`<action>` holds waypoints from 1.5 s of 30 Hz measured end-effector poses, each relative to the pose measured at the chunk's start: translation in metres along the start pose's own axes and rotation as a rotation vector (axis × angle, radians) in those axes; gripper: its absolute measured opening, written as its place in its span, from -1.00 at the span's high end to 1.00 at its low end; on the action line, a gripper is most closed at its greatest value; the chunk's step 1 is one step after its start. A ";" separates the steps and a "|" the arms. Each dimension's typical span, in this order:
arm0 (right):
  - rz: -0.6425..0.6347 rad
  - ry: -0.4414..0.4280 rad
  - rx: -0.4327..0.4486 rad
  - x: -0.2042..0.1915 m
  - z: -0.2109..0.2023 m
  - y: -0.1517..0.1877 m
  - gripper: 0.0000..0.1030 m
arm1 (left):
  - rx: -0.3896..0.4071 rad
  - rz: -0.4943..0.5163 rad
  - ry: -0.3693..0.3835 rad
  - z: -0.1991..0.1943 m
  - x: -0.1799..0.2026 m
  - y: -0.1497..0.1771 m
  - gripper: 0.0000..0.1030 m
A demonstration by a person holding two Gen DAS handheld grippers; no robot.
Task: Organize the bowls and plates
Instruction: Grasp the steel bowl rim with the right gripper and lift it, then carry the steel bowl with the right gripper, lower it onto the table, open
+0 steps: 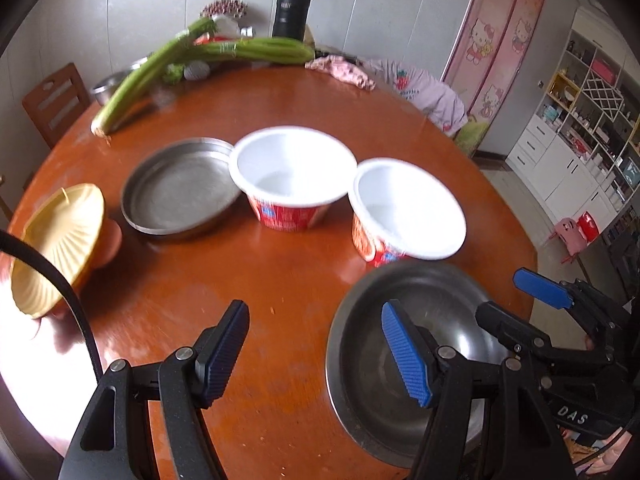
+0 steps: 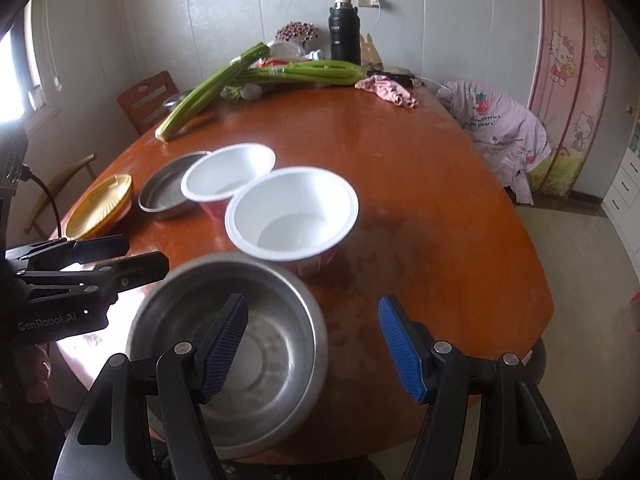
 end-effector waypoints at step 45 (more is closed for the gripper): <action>-0.154 -0.107 -0.065 -0.076 0.026 0.011 -0.09 | -0.004 -0.110 0.059 -0.001 -0.031 0.025 0.11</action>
Point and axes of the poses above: each gripper's, at about its wrist camera, not at the fingertips, and z roughly the way its jaws point, x to its right, y to its underside, the point moved 4 cm from there along z, roughly the way its jaws point, and after that the axes turned 1 degree about z, right-handed, at the moved point
